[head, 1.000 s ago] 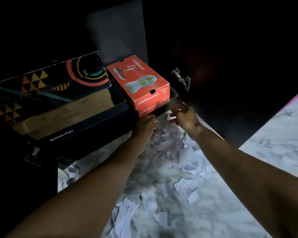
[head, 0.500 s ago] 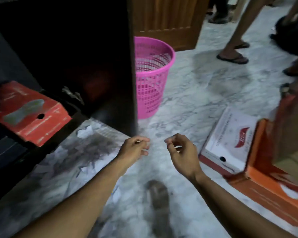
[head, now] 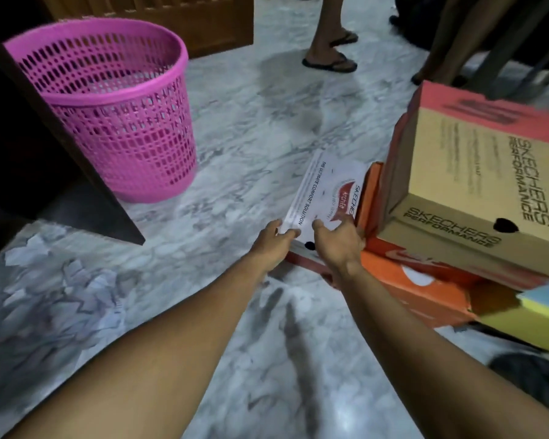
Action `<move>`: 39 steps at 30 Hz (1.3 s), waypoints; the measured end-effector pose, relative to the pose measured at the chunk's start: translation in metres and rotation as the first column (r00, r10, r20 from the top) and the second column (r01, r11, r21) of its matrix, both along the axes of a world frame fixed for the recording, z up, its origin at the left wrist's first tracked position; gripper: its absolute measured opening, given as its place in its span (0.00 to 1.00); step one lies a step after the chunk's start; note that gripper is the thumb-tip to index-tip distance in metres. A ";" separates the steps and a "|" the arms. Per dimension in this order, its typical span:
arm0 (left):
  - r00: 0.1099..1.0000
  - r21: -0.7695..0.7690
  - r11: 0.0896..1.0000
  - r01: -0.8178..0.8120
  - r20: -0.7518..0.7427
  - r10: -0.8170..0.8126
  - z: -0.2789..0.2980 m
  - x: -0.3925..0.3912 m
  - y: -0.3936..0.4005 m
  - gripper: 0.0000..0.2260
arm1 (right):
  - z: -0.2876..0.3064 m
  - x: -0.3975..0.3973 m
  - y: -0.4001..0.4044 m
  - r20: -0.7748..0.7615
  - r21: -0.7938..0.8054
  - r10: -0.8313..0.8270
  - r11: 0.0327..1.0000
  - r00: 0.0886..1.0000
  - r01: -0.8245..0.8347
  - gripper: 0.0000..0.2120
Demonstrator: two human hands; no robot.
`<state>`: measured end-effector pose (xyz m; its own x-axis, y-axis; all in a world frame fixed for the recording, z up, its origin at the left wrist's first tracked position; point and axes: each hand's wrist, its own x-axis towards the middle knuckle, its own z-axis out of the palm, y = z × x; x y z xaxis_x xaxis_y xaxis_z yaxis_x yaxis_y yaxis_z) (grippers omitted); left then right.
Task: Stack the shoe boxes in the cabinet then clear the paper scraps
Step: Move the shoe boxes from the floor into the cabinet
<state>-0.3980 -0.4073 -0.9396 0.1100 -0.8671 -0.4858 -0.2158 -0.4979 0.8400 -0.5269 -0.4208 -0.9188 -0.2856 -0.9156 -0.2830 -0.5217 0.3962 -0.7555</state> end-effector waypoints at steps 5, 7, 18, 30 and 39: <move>1.000 0.010 1.000 -0.023 0.007 0.023 -0.021 -0.001 0.003 0.18 | 0.006 -0.005 -0.008 -0.060 0.078 0.024 0.997 0.998 -0.020 0.27; 1.000 0.028 0.999 -0.022 -0.005 0.022 -0.031 0.006 0.010 0.16 | 0.004 -0.003 -0.007 -0.082 0.088 0.035 0.996 0.996 -0.027 0.33; 0.999 0.046 0.998 -0.047 -0.016 0.048 -0.038 0.013 0.013 0.34 | -0.007 0.016 -0.008 -0.183 0.085 0.028 0.996 0.983 -0.013 0.37; 0.960 0.044 0.966 -0.256 0.126 0.249 -0.045 0.034 0.009 0.23 | -0.015 0.004 0.002 -0.135 0.052 -0.006 0.999 0.991 0.013 0.37; 0.976 0.129 0.980 -0.152 -0.139 0.170 -0.035 0.058 0.033 0.22 | -0.027 0.004 0.022 0.136 0.133 0.090 0.985 0.987 -0.108 0.18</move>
